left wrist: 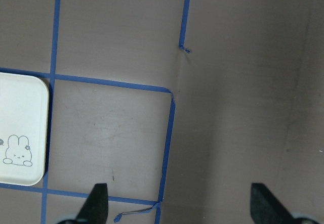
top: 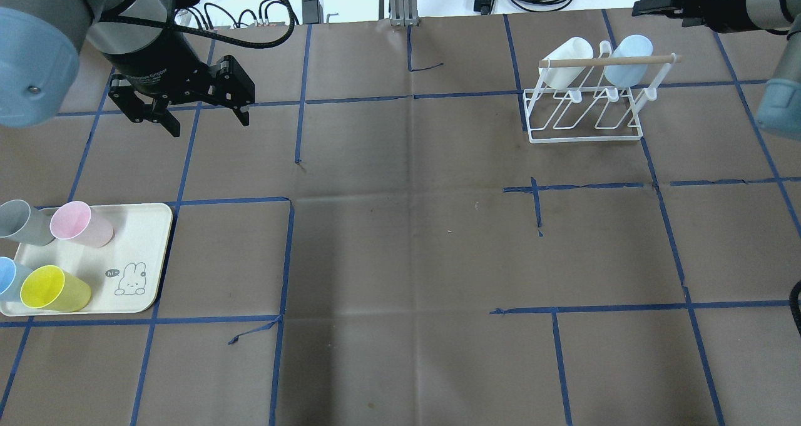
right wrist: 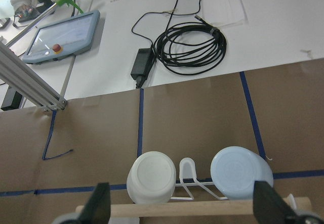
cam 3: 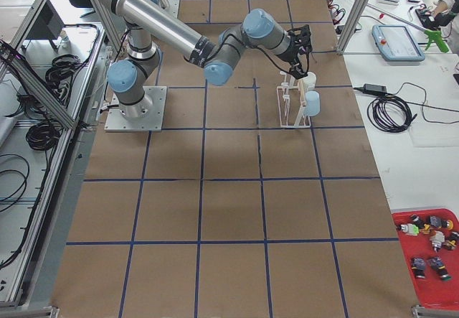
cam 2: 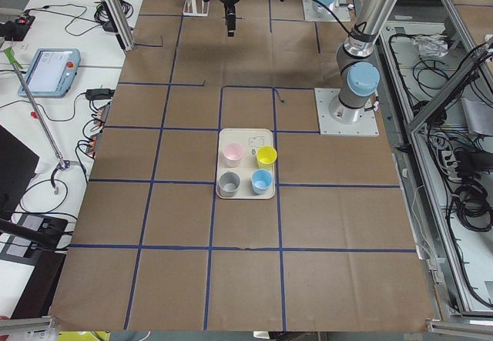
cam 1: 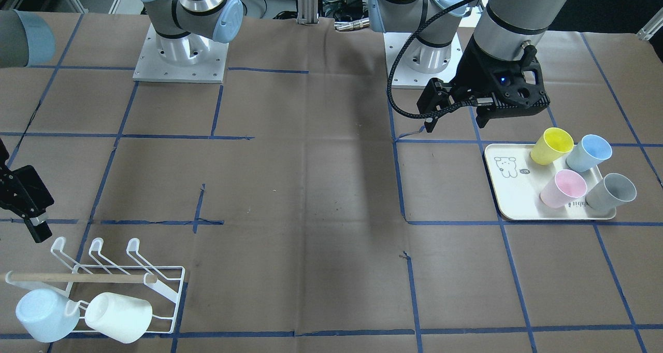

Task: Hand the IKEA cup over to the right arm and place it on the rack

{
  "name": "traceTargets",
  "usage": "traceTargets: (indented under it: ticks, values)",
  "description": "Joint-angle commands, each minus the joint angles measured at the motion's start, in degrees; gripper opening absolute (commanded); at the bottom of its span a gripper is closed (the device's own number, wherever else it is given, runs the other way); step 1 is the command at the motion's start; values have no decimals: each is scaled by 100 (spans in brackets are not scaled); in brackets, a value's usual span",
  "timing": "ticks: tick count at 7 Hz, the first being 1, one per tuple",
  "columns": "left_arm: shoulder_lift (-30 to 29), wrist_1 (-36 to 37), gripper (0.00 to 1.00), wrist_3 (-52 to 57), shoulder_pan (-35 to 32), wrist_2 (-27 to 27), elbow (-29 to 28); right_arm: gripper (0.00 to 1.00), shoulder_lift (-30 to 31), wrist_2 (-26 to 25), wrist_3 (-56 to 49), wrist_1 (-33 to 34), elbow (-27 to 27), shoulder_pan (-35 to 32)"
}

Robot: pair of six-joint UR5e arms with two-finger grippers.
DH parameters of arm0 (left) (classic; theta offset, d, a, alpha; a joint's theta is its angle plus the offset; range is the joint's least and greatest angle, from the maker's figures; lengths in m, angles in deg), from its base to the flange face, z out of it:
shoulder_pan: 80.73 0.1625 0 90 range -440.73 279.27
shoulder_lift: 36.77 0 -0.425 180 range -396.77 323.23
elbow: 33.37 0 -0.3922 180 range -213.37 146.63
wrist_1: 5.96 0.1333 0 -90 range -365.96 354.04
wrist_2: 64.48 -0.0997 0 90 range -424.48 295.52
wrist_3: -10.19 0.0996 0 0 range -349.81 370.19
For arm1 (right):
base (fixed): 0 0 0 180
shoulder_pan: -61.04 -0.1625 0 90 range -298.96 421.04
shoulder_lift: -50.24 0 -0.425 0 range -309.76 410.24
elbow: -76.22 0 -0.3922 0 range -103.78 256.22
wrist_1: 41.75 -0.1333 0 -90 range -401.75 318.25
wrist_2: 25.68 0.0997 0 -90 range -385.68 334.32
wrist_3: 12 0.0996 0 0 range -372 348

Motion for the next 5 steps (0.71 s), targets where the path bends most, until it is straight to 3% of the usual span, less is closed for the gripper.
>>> traceTargets:
  ticks: [1,3,5]
  values:
    - [0,0,100,0,0,0,0,100,137,-683,7,-1738,698,-358]
    - [0,-8,100,0,0,0,0,100,137,-826,103,-3461,1175,-771]
    - [9,-8,100,0,0,9,0,100,163,-931,182,-4815,1326,-1358]
